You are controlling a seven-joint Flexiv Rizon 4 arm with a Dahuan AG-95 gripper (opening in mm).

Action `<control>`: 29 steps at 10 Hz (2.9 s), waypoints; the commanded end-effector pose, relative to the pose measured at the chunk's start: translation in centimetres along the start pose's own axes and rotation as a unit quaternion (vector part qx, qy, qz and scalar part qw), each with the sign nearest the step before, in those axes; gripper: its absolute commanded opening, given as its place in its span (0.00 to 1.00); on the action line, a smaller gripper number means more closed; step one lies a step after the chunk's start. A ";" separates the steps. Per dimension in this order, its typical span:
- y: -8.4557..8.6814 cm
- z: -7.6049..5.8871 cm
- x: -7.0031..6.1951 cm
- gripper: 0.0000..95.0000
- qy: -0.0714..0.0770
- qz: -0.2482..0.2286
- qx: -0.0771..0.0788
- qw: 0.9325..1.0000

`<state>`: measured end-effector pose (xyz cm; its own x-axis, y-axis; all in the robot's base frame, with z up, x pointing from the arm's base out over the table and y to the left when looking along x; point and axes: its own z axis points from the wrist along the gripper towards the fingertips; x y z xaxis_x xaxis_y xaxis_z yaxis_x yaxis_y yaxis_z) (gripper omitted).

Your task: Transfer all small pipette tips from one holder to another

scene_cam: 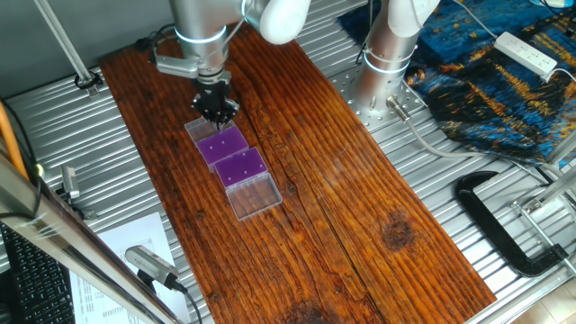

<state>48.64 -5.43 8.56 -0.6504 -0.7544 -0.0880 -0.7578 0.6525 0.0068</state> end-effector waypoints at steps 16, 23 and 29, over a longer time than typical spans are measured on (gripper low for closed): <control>0.8 1.0 0.9 0.00 0.003 0.021 -0.008 1.000; 1.0 1.1 1.1 0.00 0.007 0.021 -0.005 1.000; 0.3 1.0 1.1 0.00 0.011 0.017 0.000 1.000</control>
<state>47.74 -6.01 7.46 -0.6776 -0.7326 -0.0636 -0.7345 0.6785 0.0101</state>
